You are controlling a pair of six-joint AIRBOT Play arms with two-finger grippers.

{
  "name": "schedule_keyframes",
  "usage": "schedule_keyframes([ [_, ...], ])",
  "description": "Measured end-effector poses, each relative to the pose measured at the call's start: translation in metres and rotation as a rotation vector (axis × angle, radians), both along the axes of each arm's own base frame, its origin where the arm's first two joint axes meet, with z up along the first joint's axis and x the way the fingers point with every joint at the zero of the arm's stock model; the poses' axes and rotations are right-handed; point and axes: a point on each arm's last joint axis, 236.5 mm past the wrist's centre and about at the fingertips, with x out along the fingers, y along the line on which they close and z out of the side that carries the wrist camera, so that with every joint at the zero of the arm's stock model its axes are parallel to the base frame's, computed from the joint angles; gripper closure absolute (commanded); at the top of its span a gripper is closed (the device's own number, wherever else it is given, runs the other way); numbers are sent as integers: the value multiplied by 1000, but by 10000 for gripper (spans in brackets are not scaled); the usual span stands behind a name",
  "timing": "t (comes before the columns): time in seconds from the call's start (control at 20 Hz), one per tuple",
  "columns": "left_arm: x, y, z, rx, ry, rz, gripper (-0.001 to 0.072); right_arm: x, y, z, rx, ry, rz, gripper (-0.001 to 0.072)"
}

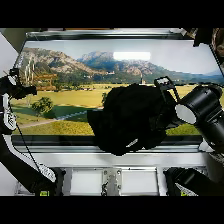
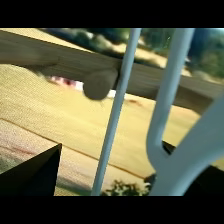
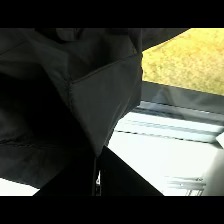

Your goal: Fold the clothes and pants, and hang the long-sleeved shirts on hangers.

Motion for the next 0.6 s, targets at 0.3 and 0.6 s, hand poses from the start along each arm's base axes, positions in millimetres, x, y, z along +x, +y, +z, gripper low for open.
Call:
schedule_keyframes([
  [0.3,-5,-2,-3,-10,22,0,469,0,0,0,0,0,0,701],
  [0.6,-7,-2,-4,-9,31,-1,697,0,0,0,0,0,0,702],
])
